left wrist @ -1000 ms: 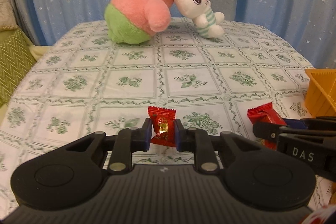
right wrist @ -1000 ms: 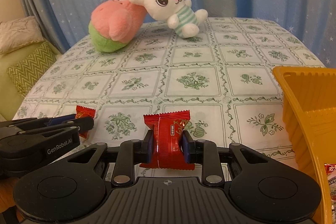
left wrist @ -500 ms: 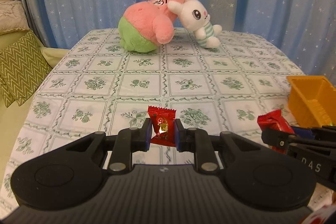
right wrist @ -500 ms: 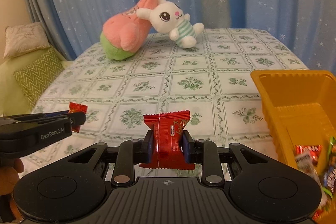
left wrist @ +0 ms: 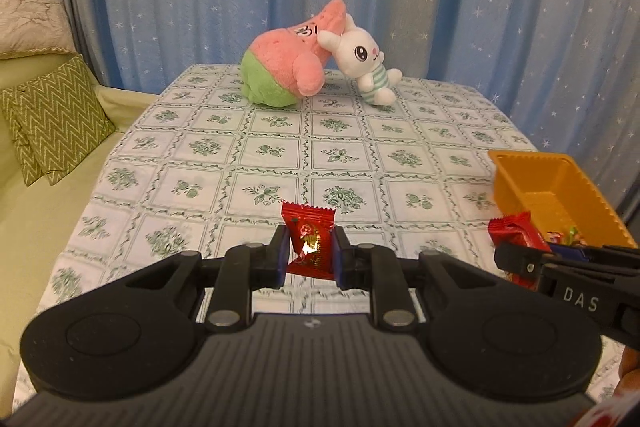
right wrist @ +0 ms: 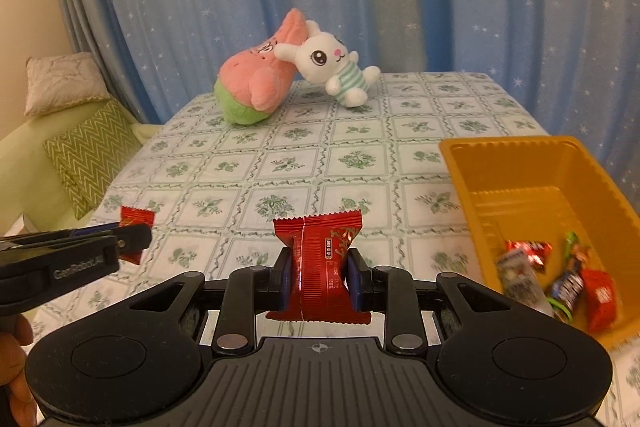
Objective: Organize snacks
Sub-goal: 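Carry both red candies over the orange tray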
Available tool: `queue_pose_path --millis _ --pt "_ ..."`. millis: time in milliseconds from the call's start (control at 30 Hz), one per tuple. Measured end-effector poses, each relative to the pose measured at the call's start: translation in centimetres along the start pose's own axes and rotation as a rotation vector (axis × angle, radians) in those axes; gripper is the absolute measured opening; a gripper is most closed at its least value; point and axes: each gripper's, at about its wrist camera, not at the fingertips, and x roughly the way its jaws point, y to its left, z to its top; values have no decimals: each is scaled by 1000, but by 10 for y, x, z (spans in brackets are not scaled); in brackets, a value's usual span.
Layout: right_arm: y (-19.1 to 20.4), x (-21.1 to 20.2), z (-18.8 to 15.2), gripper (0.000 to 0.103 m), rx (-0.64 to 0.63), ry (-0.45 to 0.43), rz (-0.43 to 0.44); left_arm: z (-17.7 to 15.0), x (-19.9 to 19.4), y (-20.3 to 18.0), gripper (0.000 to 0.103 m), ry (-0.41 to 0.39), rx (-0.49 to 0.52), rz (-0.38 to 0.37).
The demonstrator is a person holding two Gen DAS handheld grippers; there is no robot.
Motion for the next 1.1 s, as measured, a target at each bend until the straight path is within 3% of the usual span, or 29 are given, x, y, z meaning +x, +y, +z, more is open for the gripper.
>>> queue_pose_path --millis 500,1100 --pt "-25 -84 -19 28 54 -37 -27 -19 -74 -36 19 -15 -9 -51" --pt "-74 -137 -28 28 118 -77 -90 -26 -99 -100 19 -11 66 -145"
